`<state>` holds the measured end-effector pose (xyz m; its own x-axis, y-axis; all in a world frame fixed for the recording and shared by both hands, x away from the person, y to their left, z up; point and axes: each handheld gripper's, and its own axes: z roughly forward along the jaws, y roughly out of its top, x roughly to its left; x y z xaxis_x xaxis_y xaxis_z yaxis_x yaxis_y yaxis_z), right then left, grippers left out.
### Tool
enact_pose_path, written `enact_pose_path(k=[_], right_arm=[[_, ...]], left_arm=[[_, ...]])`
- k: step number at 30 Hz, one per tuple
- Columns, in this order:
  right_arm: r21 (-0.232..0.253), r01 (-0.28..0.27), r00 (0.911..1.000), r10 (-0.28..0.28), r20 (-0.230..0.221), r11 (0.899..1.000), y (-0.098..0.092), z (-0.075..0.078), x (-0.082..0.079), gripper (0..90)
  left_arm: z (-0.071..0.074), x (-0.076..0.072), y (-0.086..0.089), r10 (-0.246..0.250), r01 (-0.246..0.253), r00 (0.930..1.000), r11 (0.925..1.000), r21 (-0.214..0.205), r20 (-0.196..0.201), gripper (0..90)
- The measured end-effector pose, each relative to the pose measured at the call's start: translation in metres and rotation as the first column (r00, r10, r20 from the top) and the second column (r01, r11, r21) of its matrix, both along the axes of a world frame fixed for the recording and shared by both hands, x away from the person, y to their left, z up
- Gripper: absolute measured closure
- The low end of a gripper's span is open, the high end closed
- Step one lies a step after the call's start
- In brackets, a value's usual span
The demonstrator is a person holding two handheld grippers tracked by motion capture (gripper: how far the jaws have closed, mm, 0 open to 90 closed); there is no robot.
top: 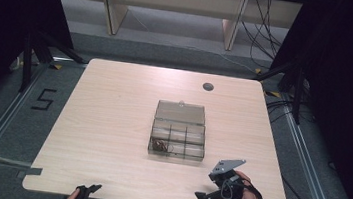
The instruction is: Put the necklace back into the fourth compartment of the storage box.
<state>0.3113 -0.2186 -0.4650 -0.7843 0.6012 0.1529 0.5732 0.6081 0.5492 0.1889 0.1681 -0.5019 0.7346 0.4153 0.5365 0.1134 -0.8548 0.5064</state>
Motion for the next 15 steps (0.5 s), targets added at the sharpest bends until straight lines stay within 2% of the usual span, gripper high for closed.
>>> enact_pose_path(k=[1,2,3,4,5,6,7,8,9,10,11,12,13,14,15], right_arm=[[-0.002,0.003,1.0000,-0.003,-0.001,1.000,-0.0004,-0.0002,-0.0007,19.0],[0.017,-0.003,0.9997,0.003,0.023,1.000,-0.0006,-0.0029,-0.0004,18.9],[0.017,0.000,0.9999,0.000,0.016,1.000,-0.0006,-0.0034,-0.0012,18.8],[0.004,0.000,0.9998,0.000,0.019,1.000,-0.0017,-0.0037,-0.0008,18.7],[-0.007,0.013,0.9996,-0.013,0.024,1.000,-0.0024,-0.0031,-0.0017,18.6],[0.010,0.002,1.0000,-0.002,0.008,1.000,-0.0025,-0.0032,-0.0034,18.5],[0.024,-0.008,0.9995,0.007,0.029,1.000,-0.0036,-0.0043,-0.0030,18.5],[0.010,0.001,0.9998,-0.001,0.022,1.000,-0.0043,-0.0037,-0.0040,18.5],[0.037,0.006,1.0000,-0.007,0.007,0.999,-0.0034,-0.0051,-0.0060,18.4],[0.021,-0.004,0.9997,0.003,0.026,1.000,-0.0052,-0.0049,-0.0052,18.1],[0.010,0.012,0.9997,-0.012,0.020,1.000,-0.0056,-0.0049,-0.0063,17.9],[0.035,-0.001,0.9995,0.000,0.033,0.999,-0.0054,-0.0067,-0.0068,17.9],[0.023,0.001,1.0000,-0.001,0.010,1.000,-0.0062,-0.0051,-0.0084,17.9],[0.034,0.005,0.9996,-0.006,0.028,0.999,-0.0060,-0.0076,-0.0083,17.9],[0.038,-0.014,0.9994,0.013,0.033,0.999,-0.0068,-0.0082,-0.0083,17.9]], left_arm=[[0.0008,0.0003,0.0004,-0.002,0.002,1.0000,0.9999,0.013,0.001,15.8],[0.0011,0.0005,0.0004,-0.001,0.001,1.0000,0.9999,0.015,0.004,15.8],[0.0010,0.0004,0.0004,-0.002,0.002,1.0000,0.9999,0.014,0.004,15.8],[0.0007,0.0003,0.0002,-0.002,0.002,1.0000,1.0000,0.009,0.000,15.8],[-0.0009,-0.0002,-0.0004,0.002,-0.002,1.0000,0.9999,-0.013,-0.001,15.8],[-0.0010,-0.0002,-0.0003,0.001,-0.001,1.0000,0.9999,-0.013,-0.004,15.8],[0.0009,0.0002,0.0006,-0.002,0.002,1.0000,0.9998,0.017,-0.001,15.8],[0.0007,0.0003,0.0003,-0.001,0.001,1.0000,1.0000,0.009,0.000,15.8],[-0.0006,0.0000,-0.0002,0.002,-0.002,1.0000,0.9999,-0.013,0.001,15.8],[-0.0004,-0.0001,-0.0001,0.002,-0.002,1.0000,0.9999,-0.010,0.001,15.8],[-0.0006,-0.0002,0.0000,0.001,-0.001,1.0000,1.0000,-0.010,0.000,15.8],[-0.0007,-0.0001,0.0000,0.001,-0.001,1.0000,1.0000,-0.009,0.000,15.8],[0.0012,0.0004,0.0007,-0.002,0.002,1.0000,0.9998,0.022,0.001,15.8],[0.0009,0.0006,0.0005,-0.002,0.002,1.0000,0.9999,0.017,0.002,15.8],[0.0005,0.0005,0.0003,-0.001,0.001,1.0000,0.9999,0.014,0.003,15.8]])
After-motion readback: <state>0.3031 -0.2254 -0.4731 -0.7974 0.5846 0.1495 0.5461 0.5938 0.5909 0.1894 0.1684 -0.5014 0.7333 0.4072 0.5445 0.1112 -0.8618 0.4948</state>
